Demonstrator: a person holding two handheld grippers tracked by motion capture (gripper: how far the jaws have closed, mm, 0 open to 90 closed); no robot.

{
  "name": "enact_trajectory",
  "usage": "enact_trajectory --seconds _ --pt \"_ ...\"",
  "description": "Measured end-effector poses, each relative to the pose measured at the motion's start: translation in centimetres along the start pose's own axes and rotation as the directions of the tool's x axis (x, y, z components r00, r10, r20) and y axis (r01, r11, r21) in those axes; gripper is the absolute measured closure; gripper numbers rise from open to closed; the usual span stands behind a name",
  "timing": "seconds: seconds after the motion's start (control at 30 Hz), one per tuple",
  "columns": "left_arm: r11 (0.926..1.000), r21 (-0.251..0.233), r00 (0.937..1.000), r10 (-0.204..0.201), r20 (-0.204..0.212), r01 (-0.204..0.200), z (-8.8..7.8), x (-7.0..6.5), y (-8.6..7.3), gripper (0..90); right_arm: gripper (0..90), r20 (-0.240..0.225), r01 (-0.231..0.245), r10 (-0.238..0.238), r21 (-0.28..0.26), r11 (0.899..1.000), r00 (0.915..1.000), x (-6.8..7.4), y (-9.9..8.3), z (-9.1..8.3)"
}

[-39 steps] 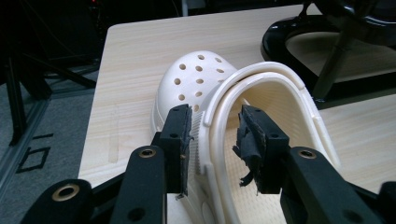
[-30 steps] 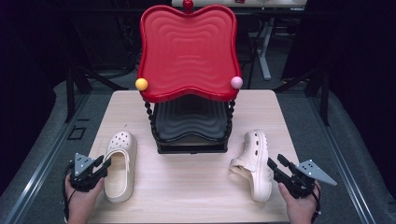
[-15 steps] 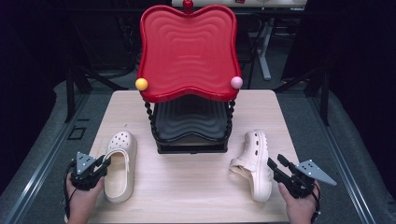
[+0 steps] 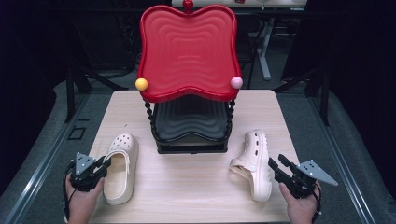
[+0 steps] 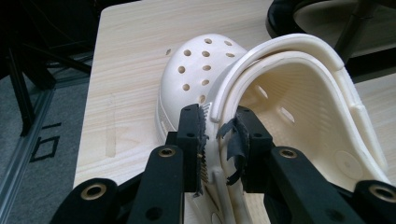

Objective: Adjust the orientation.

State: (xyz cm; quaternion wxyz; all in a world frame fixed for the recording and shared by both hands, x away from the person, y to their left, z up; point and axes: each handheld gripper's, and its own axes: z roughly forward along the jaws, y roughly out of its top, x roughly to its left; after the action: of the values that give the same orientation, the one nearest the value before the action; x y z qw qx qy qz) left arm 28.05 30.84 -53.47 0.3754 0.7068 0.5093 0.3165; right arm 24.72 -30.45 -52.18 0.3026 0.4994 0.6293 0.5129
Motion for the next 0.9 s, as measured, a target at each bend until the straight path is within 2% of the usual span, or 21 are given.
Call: enact_trajectory --seconds 0.27,0.6,0.67,0.8,0.87,0.9 --pt "0.9999 -0.012 0.9995 0.0 0.032 0.001 -1.1 -1.2 0.1 75.3 53.8 0.001 -0.002 0.002 -0.004 1.0 1.0 0.0 0.0 -0.1" --pt "0.9998 -0.019 0.9988 -0.008 0.048 0.009 -2.2 -2.7 0.2 75.3 53.9 0.003 0.004 -0.004 -0.012 1.0 1.0 0.1 0.1 -0.3" --pt "0.9998 -0.017 0.9987 -0.004 0.052 0.005 -2.2 -3.1 0.2 75.3 54.4 0.004 0.017 -0.017 -0.013 1.0 0.9998 0.3 0.1 -0.3" --pt "0.9998 -0.016 0.998 0.011 0.063 -0.01 -2.0 -3.7 0.2 75.3 57.4 -0.001 0.038 -0.038 -0.006 0.999 0.9993 0.9 0.3 -0.4" --pt "0.9996 -0.013 0.9974 0.025 0.068 -0.024 -1.7 -4.1 0.1 75.3 68.3 -0.021 0.079 -0.079 0.003 0.997 0.9967 1.7 0.6 -0.5" --pt "0.9996 -0.013 0.9974 0.025 0.068 -0.024 -1.7 -4.1 0.1 75.3 68.3 -0.021 0.079 -0.079 0.003 0.997 0.9967 1.7 0.6 -0.5"
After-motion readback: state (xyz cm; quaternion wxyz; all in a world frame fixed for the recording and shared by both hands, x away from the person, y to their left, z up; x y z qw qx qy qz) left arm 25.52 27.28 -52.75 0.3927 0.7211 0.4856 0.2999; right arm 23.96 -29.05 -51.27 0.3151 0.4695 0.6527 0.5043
